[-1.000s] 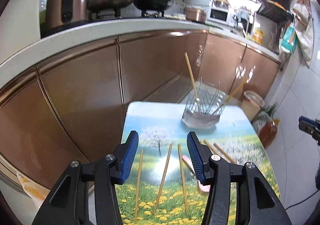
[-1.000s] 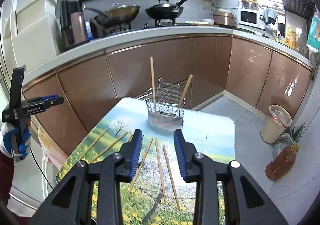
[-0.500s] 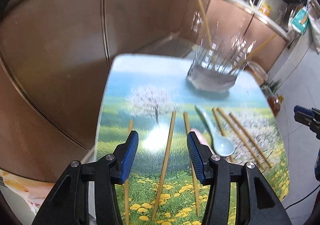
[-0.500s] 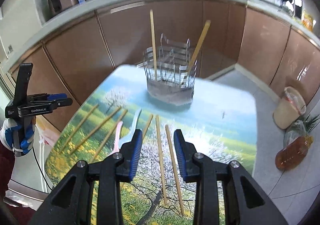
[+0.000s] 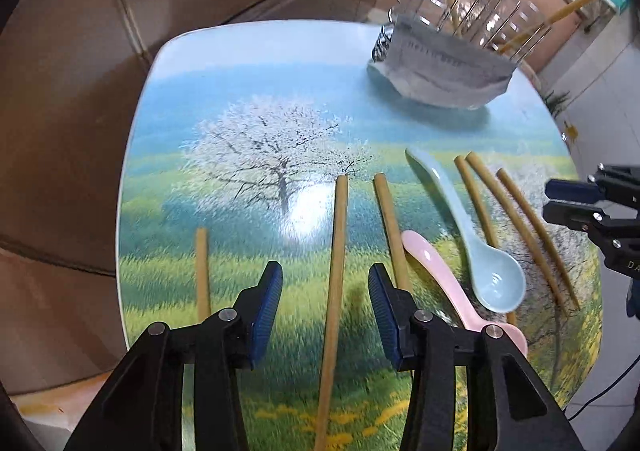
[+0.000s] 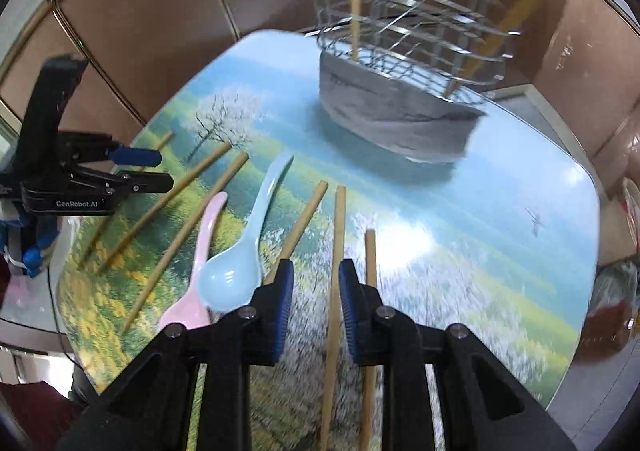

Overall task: Organize utensils
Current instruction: 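Move both grippers back down toward the remaining chopsticks, then close the left gripper on a chopstick while the right gripper grasps another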

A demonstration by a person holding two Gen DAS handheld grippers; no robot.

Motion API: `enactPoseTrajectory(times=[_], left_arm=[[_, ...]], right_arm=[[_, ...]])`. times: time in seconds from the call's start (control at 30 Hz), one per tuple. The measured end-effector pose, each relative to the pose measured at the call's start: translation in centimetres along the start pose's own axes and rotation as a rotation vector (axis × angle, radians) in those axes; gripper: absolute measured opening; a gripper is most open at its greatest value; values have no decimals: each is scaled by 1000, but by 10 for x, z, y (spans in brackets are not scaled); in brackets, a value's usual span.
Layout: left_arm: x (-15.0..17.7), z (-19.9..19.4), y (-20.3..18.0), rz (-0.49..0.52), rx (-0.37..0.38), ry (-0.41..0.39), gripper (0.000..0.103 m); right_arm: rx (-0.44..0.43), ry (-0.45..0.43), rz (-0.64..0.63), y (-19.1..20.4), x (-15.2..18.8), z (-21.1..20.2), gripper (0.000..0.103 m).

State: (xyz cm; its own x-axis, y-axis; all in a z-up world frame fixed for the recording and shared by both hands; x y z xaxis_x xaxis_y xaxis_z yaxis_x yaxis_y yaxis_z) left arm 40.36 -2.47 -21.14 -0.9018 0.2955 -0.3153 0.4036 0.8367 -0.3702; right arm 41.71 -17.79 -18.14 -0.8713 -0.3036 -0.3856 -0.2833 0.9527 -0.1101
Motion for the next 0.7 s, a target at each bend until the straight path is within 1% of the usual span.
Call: enactPoseTrajectory(times=[0.27, 0.5, 0.7], left_arm=[[-21, 25, 2, 45, -38, 76, 43], [-41, 38, -4, 76, -48, 125, 41], [-42, 40, -7, 102, -72, 176, 40]], right_arm=[[5, 37, -89, 9, -23, 26, 22], [23, 89, -129, 10, -31, 40, 22], [21, 128, -153, 14, -33, 50, 22]])
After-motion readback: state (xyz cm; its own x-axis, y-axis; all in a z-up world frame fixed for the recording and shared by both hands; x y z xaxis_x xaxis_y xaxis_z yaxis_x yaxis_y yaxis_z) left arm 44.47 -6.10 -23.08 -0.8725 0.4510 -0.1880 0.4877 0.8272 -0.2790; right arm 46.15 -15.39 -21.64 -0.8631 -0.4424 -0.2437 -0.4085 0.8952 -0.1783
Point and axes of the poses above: each gripper's, at about its wrist camera, not at the fingertips, and z roughly the way its jaws point, y to its left, x to its underside, the point moved 6 cm from there along z, roughly the way its jaws point, and after that the axes turned 15 degrees about x, right-handed, at the moved point
